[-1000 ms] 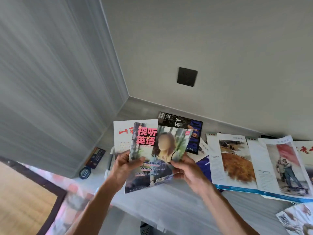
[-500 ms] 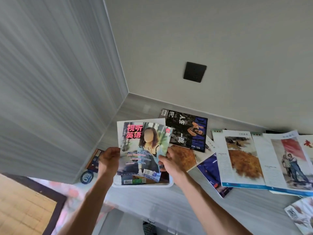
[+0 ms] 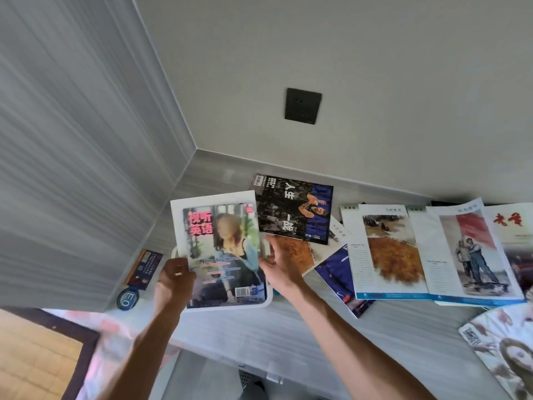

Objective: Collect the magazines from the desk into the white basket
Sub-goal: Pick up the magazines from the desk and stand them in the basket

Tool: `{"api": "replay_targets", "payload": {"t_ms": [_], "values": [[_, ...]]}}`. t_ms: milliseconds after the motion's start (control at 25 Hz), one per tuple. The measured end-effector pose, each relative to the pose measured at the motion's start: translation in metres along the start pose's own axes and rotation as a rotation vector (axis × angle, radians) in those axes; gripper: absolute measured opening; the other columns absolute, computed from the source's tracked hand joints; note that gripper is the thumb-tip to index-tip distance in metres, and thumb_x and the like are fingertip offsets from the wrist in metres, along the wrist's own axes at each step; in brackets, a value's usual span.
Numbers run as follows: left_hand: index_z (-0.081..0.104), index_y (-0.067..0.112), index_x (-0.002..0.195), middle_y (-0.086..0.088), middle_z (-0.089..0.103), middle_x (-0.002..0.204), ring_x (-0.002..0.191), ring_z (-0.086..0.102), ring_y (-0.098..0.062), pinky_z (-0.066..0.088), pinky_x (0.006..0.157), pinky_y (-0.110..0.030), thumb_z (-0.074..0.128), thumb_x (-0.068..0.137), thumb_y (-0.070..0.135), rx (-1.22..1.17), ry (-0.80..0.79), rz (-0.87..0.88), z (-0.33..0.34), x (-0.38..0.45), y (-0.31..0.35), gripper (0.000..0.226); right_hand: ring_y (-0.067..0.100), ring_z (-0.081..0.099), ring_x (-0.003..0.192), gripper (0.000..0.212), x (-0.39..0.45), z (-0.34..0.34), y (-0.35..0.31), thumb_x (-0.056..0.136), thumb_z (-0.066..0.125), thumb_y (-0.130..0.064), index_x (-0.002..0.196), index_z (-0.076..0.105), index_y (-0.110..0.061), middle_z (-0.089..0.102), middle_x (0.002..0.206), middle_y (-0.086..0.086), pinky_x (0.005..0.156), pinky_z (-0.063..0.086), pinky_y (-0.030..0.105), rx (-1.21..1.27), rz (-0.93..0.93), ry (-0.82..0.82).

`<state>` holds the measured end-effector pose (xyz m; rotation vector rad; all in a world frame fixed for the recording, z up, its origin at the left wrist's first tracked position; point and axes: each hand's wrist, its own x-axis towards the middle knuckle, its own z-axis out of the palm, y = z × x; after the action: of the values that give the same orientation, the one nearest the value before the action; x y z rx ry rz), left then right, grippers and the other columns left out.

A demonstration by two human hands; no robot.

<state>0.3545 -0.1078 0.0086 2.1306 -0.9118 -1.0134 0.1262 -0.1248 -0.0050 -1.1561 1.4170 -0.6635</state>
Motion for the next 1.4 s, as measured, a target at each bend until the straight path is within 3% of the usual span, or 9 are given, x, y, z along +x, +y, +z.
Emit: {"api": "replay_targets", "payload": {"t_ms": [120,320,480,640,800,1000,1200,1320,1400], "values": [[0.06,0.027,0.111,-0.003,0.066,0.108,0.09,0.064,-0.025,0.052,0.067,-0.034,0.061,0.078,0.015,0.111,-0.013,0.272,0.025,-0.03,0.017,0.035,-0.002,0.065,0.093,0.048,-0.024,-0.06,0.036,0.09,0.06,-0.009,0.118,0.053,-0.047,0.061,0.106,-0.026,0.066,0.053,0.013,-0.082,0.034,0.178],[0.063,0.032,0.1,0.01,0.066,0.099,0.085,0.066,-0.012,0.047,0.059,-0.026,0.063,0.082,0.005,0.055,-0.22,0.426,0.111,-0.079,0.049,0.033,0.031,0.057,0.12,0.051,-0.068,-0.203,0.128,0.086,0.059,-0.017,0.136,0.051,-0.017,0.056,0.139,0.011,0.097,0.049,0.036,-0.338,0.525,0.534],[0.064,0.025,0.1,0.006,0.067,0.102,0.097,0.063,-0.013,0.045,0.067,-0.021,0.064,0.081,0.006,0.179,-0.452,0.399,0.172,-0.116,0.039,0.027,0.036,0.052,0.118,0.05,-0.078,-0.265,0.162,0.083,0.059,-0.03,0.133,0.052,-0.026,0.051,0.132,0.012,0.097,0.048,0.046,-0.471,0.665,0.427],[0.061,0.039,0.091,0.009,0.065,0.106,0.099,0.06,-0.014,0.043,0.07,-0.019,0.063,0.082,0.006,0.236,-0.501,0.377,0.207,-0.153,0.026,0.034,0.032,0.048,0.122,0.054,-0.082,-0.28,0.18,0.081,0.061,-0.032,0.134,0.05,-0.025,0.043,0.137,0.008,0.1,0.044,0.044,-0.539,0.585,0.312],[0.065,0.036,0.093,0.009,0.067,0.107,0.099,0.062,-0.012,0.045,0.072,-0.025,0.063,0.082,0.007,0.268,-0.457,0.363,0.221,-0.167,0.019,0.031,0.03,0.043,0.128,0.051,-0.098,-0.315,0.187,0.085,0.062,-0.024,0.133,0.047,-0.018,0.045,0.144,0.008,0.1,0.042,0.044,-0.669,0.434,0.528],[0.067,0.03,0.093,0.006,0.069,0.102,0.095,0.063,-0.014,0.045,0.07,-0.024,0.062,0.083,0.002,0.237,-0.438,0.36,0.25,-0.182,0.028,0.03,0.037,0.016,0.148,0.056,-0.115,-0.407,0.198,0.088,0.063,-0.041,0.138,0.045,-0.024,0.013,0.162,0.017,0.116,0.023,0.055,-0.901,0.528,0.614],[0.07,0.027,0.088,0.007,0.071,0.093,0.088,0.066,-0.009,0.046,0.065,-0.019,0.063,0.081,0.002,0.228,-0.456,0.341,0.267,-0.194,0.036,0.027,0.032,0.056,0.113,0.046,-0.113,-0.437,0.2,0.082,0.065,-0.034,0.119,0.055,-0.008,0.058,0.123,0.015,0.097,0.048,0.045,-0.82,0.629,0.56],[0.069,0.03,0.08,0.012,0.073,0.08,0.076,0.068,-0.007,0.047,0.058,-0.011,0.062,0.081,0.001,0.182,-0.472,0.342,0.271,-0.199,0.047,0.03,0.023,0.059,0.097,0.042,-0.119,-0.421,0.18,0.083,0.069,-0.028,0.116,0.055,-0.006,0.057,0.107,0.003,0.077,0.051,0.03,-0.563,0.32,0.589],[0.069,0.024,0.08,0.006,0.073,0.079,0.073,0.066,-0.011,0.048,0.061,-0.021,0.061,0.084,0.002,0.152,-0.486,0.359,0.275,-0.206,0.06,0.024,0.019,0.056,0.102,0.053,-0.128,-0.385,0.154,0.083,0.072,-0.029,0.126,0.051,-0.008,0.05,0.115,-0.002,0.074,0.048,0.023,-0.439,0.077,0.557]]}}
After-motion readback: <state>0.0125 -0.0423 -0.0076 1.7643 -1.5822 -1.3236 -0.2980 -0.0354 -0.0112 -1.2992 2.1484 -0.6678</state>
